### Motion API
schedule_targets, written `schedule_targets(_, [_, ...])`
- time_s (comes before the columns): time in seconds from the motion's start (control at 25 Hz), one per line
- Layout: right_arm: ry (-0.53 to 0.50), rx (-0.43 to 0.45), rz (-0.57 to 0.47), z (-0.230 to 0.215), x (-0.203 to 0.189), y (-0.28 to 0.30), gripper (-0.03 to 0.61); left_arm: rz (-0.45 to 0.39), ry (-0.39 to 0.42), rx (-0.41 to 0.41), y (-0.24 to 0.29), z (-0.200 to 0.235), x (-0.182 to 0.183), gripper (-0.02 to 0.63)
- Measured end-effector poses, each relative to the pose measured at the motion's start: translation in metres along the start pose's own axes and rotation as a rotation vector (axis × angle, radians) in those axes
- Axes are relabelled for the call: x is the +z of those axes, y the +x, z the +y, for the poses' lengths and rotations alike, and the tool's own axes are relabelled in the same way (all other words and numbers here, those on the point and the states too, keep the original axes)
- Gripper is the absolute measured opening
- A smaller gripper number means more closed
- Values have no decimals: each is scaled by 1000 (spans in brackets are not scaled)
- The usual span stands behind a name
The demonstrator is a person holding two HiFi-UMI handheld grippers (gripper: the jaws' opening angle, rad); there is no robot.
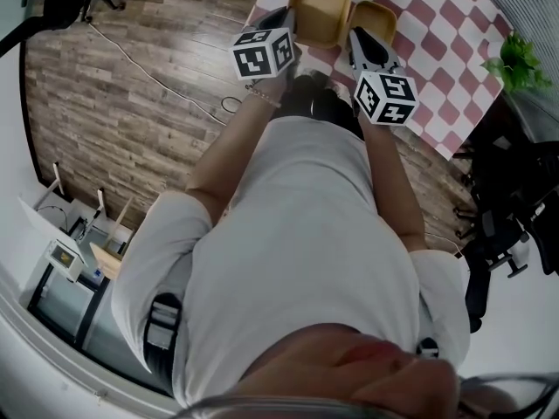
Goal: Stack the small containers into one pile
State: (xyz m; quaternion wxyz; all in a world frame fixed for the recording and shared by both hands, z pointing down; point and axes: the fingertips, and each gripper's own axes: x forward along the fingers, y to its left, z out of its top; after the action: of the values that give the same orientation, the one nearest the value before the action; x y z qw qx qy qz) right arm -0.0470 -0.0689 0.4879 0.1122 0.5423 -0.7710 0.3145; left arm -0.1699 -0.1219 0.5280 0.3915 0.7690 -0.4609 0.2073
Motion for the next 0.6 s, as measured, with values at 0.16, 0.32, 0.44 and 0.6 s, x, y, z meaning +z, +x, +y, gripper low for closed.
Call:
schedule_targets(0.16, [-2, -3, -7, -1, 5, -1, 41, -11, -1, -17, -1, -8, 6, 40])
schedule_targets(0.32, [2, -22, -8, -9, 5, -8, 41, -2, -9, -58, 4, -26, 4, 40])
schedule_targets(0.44, [8, -45, 1, -19, 1, -15, 41, 14, 0, -85, 9, -43, -2, 40])
schedule_targets(0.6, [26, -93, -2, -37, -3, -30, 41, 30, 19, -130, 18, -69, -7, 40])
